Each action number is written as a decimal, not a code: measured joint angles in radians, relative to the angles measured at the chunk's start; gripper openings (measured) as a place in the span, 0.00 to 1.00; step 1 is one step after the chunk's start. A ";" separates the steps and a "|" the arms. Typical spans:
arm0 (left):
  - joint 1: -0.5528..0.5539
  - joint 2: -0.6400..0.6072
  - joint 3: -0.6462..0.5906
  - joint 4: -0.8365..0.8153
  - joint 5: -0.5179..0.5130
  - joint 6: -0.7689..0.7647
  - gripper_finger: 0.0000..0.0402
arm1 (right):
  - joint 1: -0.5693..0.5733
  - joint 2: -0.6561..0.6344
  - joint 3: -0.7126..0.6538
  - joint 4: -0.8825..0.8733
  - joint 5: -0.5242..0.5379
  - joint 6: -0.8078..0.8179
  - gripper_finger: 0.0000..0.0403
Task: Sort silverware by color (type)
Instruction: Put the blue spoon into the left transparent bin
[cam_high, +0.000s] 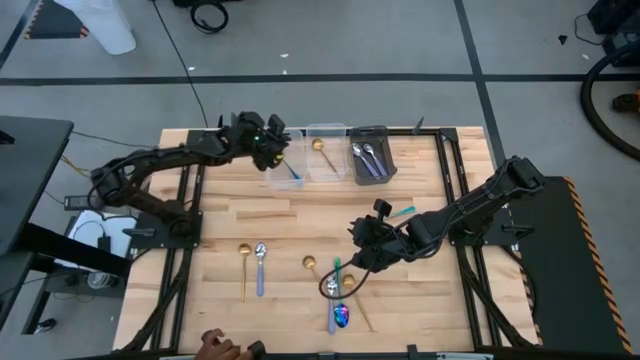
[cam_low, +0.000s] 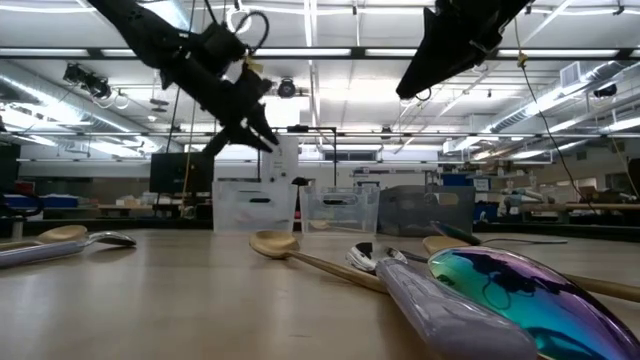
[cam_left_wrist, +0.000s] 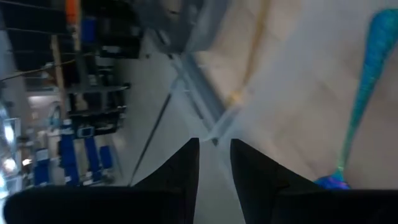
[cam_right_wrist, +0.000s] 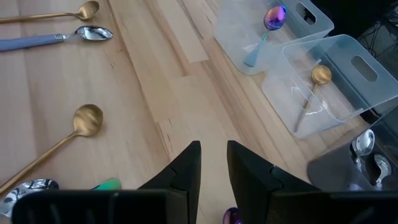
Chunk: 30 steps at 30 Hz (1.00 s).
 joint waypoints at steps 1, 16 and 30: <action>-0.003 -0.016 0.000 0.002 -0.004 -0.008 0.25 | 0.001 0.000 0.000 0.000 0.000 0.000 0.22; -0.120 -0.203 0.000 0.001 -0.131 -0.182 0.25 | 0.003 0.000 0.000 0.000 0.000 -0.017 0.22; -0.299 -0.367 -0.001 0.007 -0.245 -0.413 0.25 | 0.001 0.001 0.129 -0.091 -0.002 -0.107 0.22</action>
